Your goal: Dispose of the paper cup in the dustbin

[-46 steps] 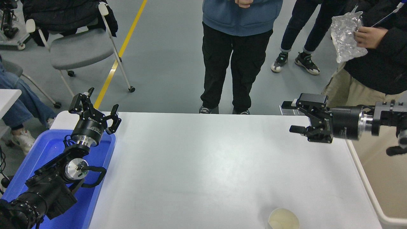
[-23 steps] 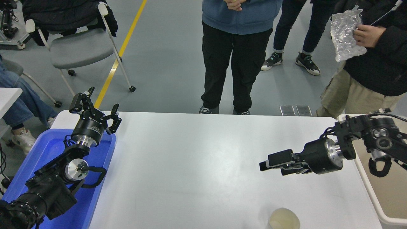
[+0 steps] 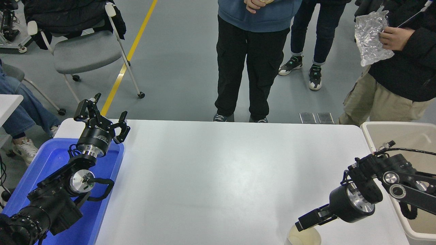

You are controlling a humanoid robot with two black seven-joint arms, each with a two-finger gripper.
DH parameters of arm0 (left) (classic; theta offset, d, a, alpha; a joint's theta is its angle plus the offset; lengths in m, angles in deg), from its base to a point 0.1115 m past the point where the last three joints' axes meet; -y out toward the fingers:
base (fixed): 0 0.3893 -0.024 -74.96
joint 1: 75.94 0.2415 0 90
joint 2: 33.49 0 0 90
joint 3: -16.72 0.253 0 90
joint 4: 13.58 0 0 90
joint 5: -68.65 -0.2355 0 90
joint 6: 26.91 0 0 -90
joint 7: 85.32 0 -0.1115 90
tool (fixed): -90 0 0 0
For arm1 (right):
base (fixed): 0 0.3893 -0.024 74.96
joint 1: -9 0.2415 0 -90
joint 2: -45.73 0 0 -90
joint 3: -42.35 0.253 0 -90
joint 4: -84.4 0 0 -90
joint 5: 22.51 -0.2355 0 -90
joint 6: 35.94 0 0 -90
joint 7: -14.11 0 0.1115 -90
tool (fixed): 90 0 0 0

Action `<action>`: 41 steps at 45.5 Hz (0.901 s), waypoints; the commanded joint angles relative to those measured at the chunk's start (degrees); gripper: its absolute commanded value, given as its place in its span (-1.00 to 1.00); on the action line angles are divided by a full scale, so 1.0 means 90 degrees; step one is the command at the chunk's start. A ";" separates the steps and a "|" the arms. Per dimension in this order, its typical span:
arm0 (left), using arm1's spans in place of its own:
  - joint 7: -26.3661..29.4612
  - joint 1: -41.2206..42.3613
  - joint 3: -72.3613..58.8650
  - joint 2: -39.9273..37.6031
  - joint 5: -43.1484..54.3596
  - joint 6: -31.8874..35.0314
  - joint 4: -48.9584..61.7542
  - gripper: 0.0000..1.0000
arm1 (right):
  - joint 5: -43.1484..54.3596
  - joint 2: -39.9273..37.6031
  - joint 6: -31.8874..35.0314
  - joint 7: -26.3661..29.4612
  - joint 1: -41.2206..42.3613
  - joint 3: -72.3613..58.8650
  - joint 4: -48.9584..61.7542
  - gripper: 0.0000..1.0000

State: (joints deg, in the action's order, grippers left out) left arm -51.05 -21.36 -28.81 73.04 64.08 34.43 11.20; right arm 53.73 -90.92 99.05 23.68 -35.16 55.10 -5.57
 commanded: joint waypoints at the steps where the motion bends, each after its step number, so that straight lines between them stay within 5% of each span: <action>1: 0.0000 0.0000 0.0000 0.0000 0.0000 0.0000 0.0001 1.00 | 0.0592 -0.0070 0.0001 -0.0009 -0.0230 -0.0205 -0.0022 0.98; 33: 0.0000 0.0000 0.0000 0.0000 0.0000 0.0000 0.0001 1.00 | 0.0660 0.0409 0.0001 0.0001 -0.0279 -0.0020 0.0310 0.96; 41: 0.0000 0.0000 0.0000 0.0000 0.0000 0.0000 0.0001 1.00 | 0.0739 0.0418 0.0001 -0.0029 -0.0318 -0.0020 0.0329 0.81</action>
State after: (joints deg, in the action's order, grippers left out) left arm -51.05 -21.36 -28.81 73.04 64.08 34.43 11.20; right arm 59.64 -87.76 99.05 23.68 -37.68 54.84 -3.31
